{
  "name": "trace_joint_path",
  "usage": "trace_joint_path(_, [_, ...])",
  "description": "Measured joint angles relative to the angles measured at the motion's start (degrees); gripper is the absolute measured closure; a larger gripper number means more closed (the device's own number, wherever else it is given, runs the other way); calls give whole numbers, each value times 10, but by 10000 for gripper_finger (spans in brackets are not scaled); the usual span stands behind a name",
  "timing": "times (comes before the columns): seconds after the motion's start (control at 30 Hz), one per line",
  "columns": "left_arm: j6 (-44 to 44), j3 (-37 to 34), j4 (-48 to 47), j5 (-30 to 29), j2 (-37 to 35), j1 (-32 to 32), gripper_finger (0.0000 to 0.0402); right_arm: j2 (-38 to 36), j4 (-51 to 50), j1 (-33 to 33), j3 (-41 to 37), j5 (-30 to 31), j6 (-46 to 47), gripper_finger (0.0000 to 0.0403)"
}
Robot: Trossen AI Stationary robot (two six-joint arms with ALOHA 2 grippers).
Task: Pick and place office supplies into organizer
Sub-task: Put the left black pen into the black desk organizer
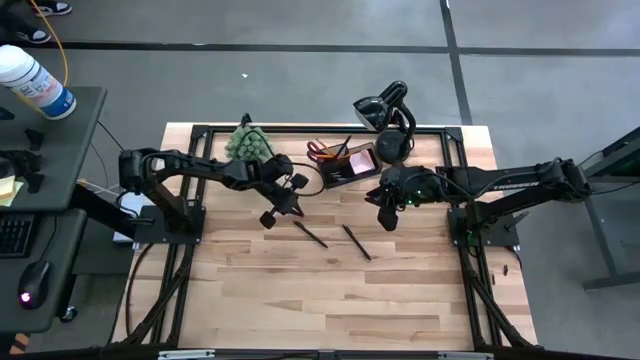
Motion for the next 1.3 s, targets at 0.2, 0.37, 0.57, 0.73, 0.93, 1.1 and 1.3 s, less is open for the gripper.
trace_joint_path(0.2, [0,0,7,-12,36,0,401,0,0,0,0,0,0,336])
trace_joint_path(0.37, [4,0,13,4,60,0,401,0,0,0,0,0,0,336])
trace_joint_path(0.57, [2,0,11,4,82,0,401,0,0,0,0,-1,0,336])
trace_joint_path(0.73, [-20,0,7,1,90,0,401,0,0,0,0,-1,1,336])
trace_joint_path(0.93, [-30,0,7,14,90,0,401,0,0,0,0,-2,0,336])
trace_joint_path(1.1, [-31,0,3,15,90,0,401,0,0,0,0,-2,0,336])
trace_joint_path(1.3, [-31,0,-7,14,90,0,370,0,0,0,0,-2,0,336])
